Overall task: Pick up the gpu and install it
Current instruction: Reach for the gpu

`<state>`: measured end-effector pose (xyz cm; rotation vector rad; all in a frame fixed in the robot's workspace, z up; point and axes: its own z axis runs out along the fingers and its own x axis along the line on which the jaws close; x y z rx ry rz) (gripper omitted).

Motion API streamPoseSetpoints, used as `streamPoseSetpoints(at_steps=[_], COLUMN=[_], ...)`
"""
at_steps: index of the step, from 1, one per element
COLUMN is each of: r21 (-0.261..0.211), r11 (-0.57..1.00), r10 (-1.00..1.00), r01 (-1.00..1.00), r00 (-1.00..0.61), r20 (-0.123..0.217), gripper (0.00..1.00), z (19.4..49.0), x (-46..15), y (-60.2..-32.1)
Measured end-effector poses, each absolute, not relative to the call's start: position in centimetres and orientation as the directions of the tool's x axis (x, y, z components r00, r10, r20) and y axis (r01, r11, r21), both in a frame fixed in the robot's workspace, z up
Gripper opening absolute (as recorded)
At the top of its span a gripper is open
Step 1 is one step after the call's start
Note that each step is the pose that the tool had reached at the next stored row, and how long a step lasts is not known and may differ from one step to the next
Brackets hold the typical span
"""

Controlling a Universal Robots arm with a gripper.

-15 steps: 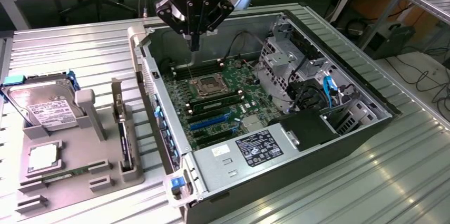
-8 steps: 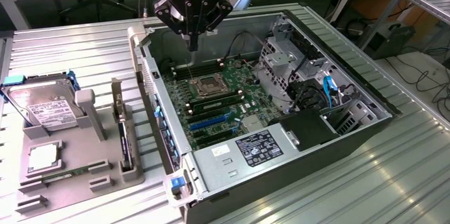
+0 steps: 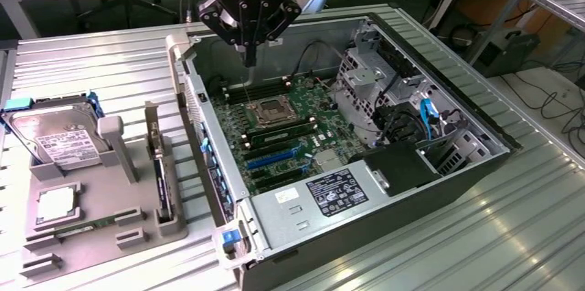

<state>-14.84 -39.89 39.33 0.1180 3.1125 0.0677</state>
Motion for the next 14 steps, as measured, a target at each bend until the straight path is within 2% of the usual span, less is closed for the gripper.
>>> streamPoseSetpoints(at_steps=[14], r21=[0.044], r11=[0.996], r10=[0.076], r01=[0.075], r00=[-0.997], r20=[-0.024], gripper=[0.11], z=[39.33], x=[-15.20], y=[-39.89])
